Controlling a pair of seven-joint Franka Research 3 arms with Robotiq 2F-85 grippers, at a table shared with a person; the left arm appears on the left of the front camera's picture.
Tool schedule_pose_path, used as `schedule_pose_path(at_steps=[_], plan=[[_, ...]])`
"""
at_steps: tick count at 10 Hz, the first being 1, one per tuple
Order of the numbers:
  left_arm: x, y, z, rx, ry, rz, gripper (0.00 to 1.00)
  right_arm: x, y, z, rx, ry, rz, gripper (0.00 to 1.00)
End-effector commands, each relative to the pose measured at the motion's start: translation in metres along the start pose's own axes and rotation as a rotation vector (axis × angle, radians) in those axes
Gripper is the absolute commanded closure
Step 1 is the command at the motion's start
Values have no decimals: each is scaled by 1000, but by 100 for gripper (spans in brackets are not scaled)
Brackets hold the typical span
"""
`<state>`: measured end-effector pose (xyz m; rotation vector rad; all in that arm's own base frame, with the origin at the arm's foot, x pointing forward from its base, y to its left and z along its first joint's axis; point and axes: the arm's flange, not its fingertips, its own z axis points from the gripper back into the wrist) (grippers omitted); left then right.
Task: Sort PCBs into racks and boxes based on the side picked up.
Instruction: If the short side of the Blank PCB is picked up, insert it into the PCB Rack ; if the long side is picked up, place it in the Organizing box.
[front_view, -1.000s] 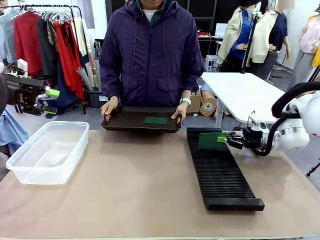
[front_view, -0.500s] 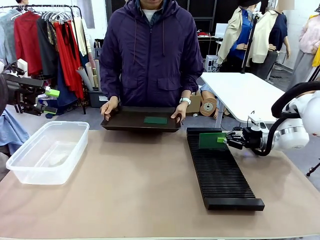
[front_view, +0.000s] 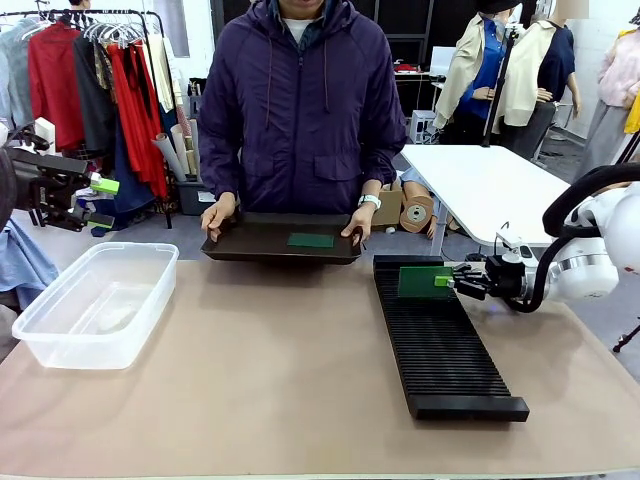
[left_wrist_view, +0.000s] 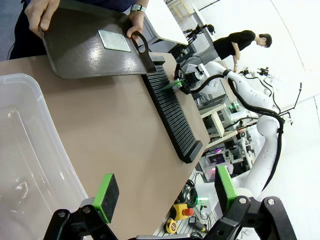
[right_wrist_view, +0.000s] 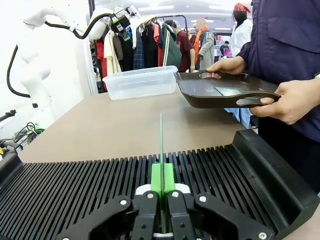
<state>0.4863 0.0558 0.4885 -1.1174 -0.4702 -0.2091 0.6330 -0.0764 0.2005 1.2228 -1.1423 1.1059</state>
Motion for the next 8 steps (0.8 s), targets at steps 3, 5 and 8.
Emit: schedule_pose_path(at_steps=[3, 5, 8], plan=[[0, -1, 0, -3, -2, -2, 0, -8, -1, -2, -4, 7, 19, 100], [0, -1, 0, -3, -2, -2, 0, -9, -2, -5, -3, 6, 21, 100], [0, -1, 0, -3, -2, -2, 0, -13, 0, -1, -18, 26, -12, 100]])
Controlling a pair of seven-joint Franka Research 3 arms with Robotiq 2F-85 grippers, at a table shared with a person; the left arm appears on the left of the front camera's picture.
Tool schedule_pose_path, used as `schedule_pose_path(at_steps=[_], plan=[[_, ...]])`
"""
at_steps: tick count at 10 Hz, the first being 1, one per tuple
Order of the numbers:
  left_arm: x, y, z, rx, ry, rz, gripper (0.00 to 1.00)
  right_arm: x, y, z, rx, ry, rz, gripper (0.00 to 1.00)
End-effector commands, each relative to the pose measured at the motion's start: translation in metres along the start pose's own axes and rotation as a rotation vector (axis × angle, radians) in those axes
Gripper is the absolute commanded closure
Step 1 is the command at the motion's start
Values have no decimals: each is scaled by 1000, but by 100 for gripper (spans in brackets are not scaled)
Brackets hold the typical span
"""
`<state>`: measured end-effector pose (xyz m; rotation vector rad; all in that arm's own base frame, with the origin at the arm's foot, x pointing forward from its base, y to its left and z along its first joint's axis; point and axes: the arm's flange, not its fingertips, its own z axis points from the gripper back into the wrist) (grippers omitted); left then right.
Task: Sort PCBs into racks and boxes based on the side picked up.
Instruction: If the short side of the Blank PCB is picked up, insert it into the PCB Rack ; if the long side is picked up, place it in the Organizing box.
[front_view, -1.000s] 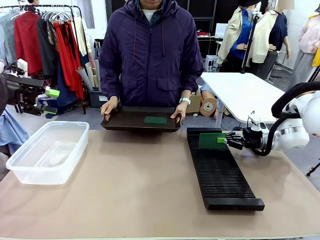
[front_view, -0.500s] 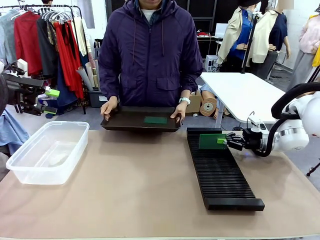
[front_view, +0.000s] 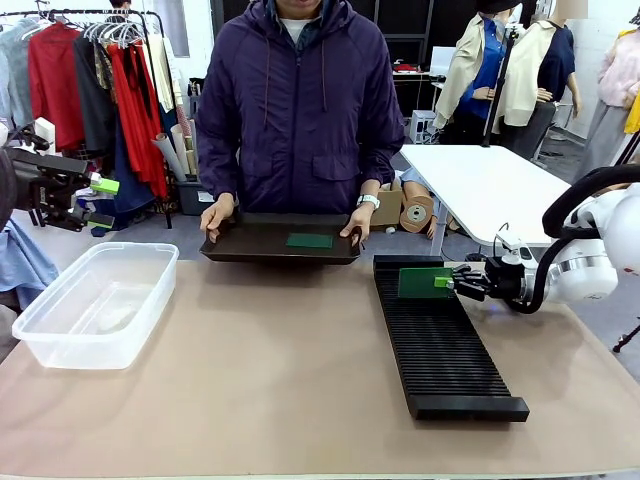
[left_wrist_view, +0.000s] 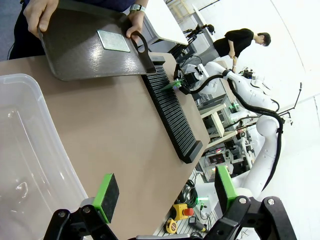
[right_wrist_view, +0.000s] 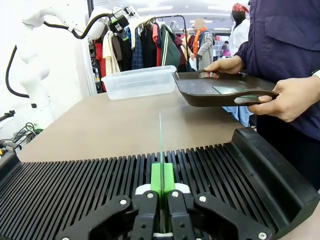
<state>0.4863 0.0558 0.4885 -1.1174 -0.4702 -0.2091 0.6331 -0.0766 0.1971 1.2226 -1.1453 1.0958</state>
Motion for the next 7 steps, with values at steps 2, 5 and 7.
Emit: schedule_pose_path(at_steps=[2, 5, 7], plan=[[0, -1, 0, -3, -2, -2, 0, -11, 0, -1, -21, 17, -24, 100], [0, -1, 0, -3, -2, -2, 0, -4, -2, -1, -27, -21, -59, 67], [0, -1, 0, -3, -2, -2, 0, -1, -4, -2, -35, -29, -72, 28]])
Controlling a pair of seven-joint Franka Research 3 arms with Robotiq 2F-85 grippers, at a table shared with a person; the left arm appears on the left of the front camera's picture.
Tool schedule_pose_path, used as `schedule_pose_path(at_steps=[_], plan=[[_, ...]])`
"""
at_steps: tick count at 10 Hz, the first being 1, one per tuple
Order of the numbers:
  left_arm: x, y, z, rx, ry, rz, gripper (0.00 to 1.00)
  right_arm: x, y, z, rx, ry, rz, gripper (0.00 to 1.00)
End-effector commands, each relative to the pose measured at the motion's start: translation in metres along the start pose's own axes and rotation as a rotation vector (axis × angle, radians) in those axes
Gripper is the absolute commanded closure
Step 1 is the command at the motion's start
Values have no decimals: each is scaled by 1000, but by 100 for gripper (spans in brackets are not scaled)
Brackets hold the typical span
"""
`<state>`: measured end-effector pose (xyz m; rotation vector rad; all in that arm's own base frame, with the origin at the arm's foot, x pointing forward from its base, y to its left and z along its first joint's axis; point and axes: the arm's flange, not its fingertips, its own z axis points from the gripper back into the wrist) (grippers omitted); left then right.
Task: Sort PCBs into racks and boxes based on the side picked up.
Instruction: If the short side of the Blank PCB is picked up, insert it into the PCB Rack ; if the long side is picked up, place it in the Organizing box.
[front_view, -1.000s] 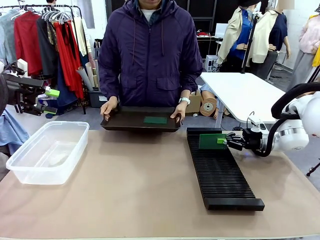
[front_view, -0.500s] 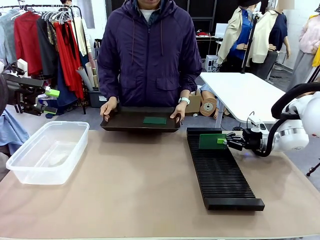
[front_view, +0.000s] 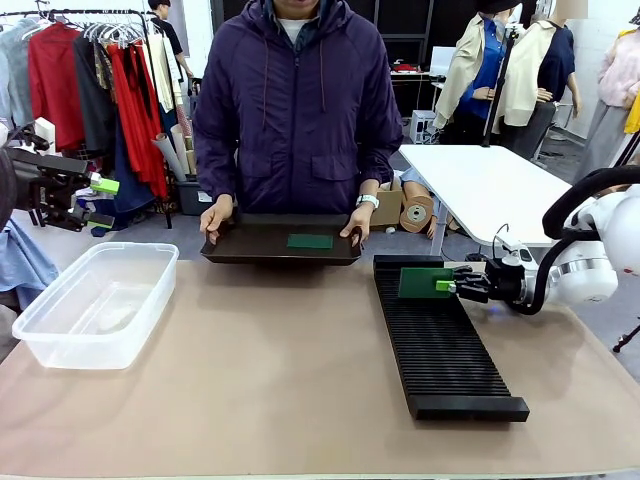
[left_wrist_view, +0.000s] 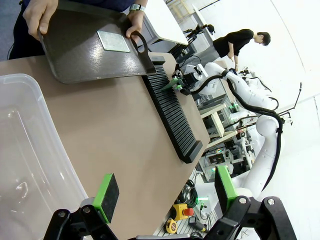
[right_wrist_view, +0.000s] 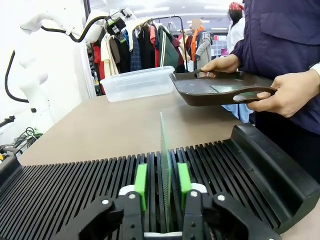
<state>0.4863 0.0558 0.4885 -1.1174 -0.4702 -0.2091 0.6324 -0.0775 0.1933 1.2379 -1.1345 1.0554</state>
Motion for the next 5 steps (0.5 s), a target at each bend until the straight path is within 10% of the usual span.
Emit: schedule_pose_path(at_steps=[1, 5], plan=[[0, -1, 0, -3, -2, -2, 0, 4, -5, -3, -25, -18, -43, 9], [0, -1, 0, -3, -2, -2, 0, 9, -9, -3, -37, -20, -45, 0]])
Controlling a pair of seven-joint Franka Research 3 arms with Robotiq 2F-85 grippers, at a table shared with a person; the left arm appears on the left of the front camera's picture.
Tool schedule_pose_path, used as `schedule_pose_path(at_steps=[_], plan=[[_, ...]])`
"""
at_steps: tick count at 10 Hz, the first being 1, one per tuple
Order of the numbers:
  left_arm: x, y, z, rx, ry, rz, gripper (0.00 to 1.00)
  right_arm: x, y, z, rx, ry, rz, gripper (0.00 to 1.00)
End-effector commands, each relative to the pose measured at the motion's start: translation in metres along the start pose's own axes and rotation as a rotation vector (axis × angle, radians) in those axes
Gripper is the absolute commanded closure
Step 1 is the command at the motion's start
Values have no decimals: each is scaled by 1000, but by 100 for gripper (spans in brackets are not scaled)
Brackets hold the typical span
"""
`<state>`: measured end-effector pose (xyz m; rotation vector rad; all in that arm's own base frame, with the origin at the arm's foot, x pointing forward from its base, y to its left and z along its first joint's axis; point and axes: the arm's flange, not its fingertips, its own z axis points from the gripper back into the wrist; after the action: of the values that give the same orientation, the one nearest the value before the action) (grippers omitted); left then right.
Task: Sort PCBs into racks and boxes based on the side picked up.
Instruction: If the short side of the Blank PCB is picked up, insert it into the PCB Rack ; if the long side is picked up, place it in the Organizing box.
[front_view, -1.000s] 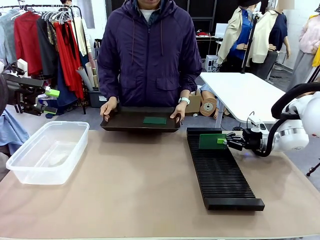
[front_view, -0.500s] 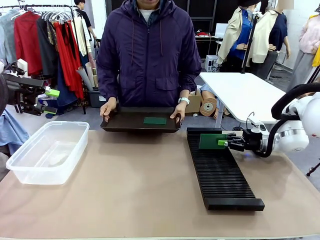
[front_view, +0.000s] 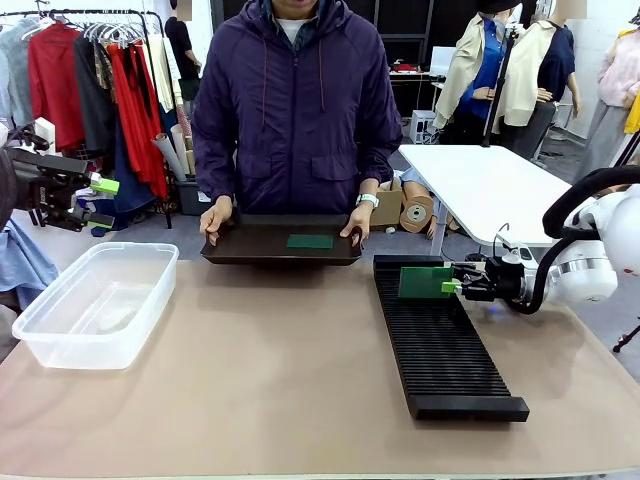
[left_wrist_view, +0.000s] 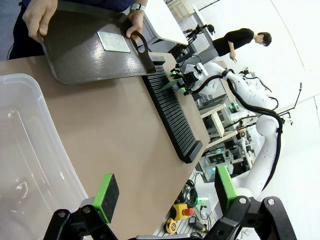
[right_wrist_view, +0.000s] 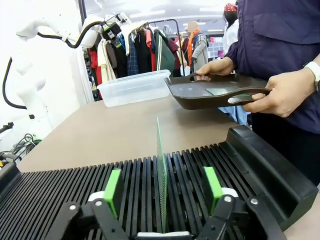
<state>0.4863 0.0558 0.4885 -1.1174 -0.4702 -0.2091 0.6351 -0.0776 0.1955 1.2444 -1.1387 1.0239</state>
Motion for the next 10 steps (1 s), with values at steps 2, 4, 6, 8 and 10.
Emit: schedule_pose_path(at_steps=[2, 4, 6, 8, 10], plan=[[0, -1, 0, -3, -2, -2, 0, 8, -7, -4, -25, -3, -40, 0], [0, -1, 0, -3, -2, -2, 0, 1, -1, 0, -3, 0, -11, 0], [0, -1, 0, -3, -2, -2, 0, 1, -1, 0, -3, 0, -11, 0], [0, -1, 0, -3, -2, -2, 0, 1, -1, 0, -3, 0, -11, 0], [0, -1, 0, -3, -2, -2, 0, 1, -1, 0, -3, 0, -11, 0]])
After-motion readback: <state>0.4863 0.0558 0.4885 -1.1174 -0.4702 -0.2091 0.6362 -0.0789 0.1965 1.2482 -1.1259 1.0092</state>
